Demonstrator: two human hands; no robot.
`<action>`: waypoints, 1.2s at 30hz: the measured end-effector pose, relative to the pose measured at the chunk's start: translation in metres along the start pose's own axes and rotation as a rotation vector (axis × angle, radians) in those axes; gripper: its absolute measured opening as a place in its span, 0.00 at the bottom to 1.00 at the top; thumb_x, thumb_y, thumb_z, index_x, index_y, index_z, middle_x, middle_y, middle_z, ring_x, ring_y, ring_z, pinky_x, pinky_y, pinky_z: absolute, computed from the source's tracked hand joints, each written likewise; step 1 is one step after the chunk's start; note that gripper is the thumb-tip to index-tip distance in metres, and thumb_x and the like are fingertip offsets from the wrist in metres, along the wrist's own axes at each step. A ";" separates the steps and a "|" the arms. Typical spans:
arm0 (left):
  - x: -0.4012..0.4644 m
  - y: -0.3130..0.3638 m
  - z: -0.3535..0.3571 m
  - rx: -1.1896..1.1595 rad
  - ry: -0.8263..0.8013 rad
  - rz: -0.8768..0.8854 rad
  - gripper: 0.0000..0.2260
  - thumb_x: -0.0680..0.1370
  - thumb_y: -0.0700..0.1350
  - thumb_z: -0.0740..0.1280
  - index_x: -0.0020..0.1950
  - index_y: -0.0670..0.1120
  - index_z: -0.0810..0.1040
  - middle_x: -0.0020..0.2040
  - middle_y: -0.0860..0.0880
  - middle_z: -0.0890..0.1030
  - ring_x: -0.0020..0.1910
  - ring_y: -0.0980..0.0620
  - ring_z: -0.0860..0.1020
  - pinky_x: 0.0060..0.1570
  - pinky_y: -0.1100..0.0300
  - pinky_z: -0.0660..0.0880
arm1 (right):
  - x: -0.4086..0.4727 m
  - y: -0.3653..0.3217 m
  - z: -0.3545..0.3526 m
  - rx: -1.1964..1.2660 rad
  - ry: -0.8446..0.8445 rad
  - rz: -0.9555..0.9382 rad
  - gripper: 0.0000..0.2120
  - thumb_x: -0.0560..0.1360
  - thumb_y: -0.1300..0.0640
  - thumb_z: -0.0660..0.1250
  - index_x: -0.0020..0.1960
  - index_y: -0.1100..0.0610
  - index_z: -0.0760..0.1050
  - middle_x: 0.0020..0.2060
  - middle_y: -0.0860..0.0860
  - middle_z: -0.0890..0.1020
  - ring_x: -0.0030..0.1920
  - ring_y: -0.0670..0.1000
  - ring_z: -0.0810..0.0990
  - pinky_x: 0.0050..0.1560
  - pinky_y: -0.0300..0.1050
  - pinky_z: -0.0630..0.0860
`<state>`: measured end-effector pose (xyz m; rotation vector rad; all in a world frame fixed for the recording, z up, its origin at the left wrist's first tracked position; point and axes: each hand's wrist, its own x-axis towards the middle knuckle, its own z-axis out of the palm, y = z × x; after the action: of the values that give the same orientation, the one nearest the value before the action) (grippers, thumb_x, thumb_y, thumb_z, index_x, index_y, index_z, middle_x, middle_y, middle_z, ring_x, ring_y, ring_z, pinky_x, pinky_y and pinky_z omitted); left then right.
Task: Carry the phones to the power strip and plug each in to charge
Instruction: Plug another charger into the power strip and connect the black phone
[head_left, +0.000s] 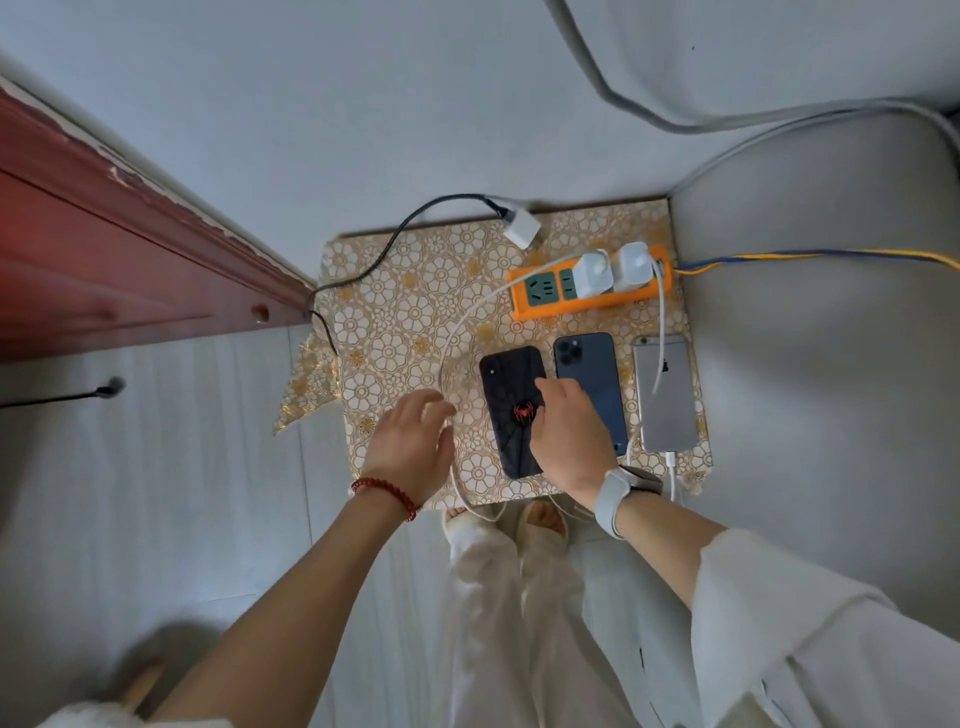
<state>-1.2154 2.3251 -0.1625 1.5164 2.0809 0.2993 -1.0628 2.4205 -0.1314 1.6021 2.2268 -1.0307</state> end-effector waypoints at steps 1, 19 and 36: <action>0.009 -0.002 -0.005 0.001 0.034 -0.023 0.11 0.74 0.39 0.62 0.55 0.40 0.76 0.57 0.40 0.77 0.57 0.41 0.75 0.55 0.45 0.74 | 0.001 -0.003 -0.006 -0.007 0.080 -0.066 0.18 0.77 0.63 0.55 0.66 0.60 0.65 0.61 0.57 0.72 0.62 0.57 0.71 0.50 0.51 0.77; 0.161 -0.041 -0.039 0.103 -0.062 -0.354 0.28 0.76 0.49 0.59 0.73 0.49 0.51 0.73 0.43 0.60 0.73 0.42 0.55 0.70 0.36 0.49 | 0.069 -0.032 -0.066 -0.313 0.308 -0.462 0.13 0.71 0.63 0.60 0.53 0.63 0.77 0.50 0.59 0.79 0.54 0.61 0.75 0.59 0.55 0.70; 0.073 0.021 -0.090 -0.376 0.224 0.147 0.09 0.77 0.37 0.60 0.51 0.40 0.79 0.37 0.49 0.77 0.33 0.57 0.73 0.35 0.75 0.66 | 0.080 -0.030 -0.066 -0.295 0.084 -0.366 0.26 0.77 0.52 0.59 0.71 0.44 0.53 0.53 0.55 0.72 0.54 0.56 0.72 0.36 0.45 0.69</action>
<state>-1.2634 2.4120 -0.0993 1.4557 1.9367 0.8991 -1.1055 2.5178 -0.1133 1.1625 2.6459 -0.6727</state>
